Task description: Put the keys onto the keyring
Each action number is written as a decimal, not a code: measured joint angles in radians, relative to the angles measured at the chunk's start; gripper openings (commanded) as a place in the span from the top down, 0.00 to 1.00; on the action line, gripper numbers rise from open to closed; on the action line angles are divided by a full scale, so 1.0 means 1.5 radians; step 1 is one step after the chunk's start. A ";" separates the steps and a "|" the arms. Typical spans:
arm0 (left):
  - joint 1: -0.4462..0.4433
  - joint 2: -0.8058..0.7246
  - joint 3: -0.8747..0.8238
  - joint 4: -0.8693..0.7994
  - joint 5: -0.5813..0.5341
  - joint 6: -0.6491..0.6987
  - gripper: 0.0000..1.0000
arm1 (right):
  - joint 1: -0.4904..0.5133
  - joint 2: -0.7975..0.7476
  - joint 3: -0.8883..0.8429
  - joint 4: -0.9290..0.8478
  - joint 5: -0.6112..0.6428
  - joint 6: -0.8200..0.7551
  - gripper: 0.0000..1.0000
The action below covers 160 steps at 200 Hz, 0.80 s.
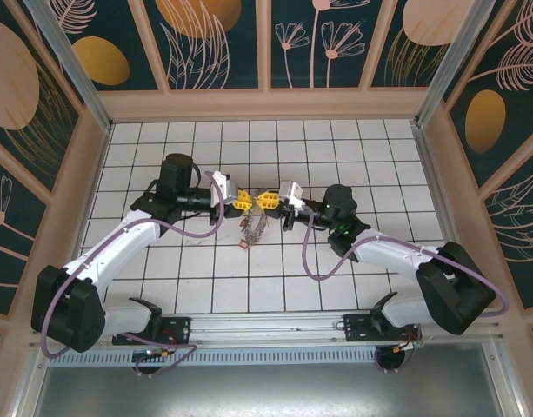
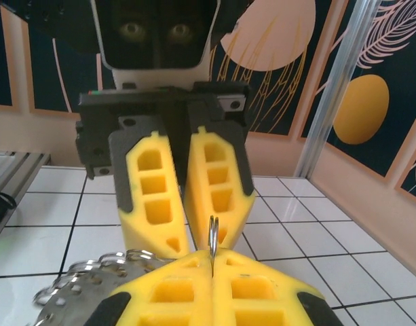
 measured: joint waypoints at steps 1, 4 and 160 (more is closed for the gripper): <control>0.000 0.000 -0.001 0.000 0.000 0.000 0.82 | 0.000 0.000 0.000 0.000 0.000 0.000 1.00; 0.000 -0.001 -0.002 0.001 0.000 0.000 0.82 | 0.000 0.000 0.000 0.000 0.002 0.000 1.00; 0.000 -0.014 -0.071 0.045 -0.003 -0.001 0.61 | -0.006 -0.017 0.047 -0.160 -0.046 -0.056 1.00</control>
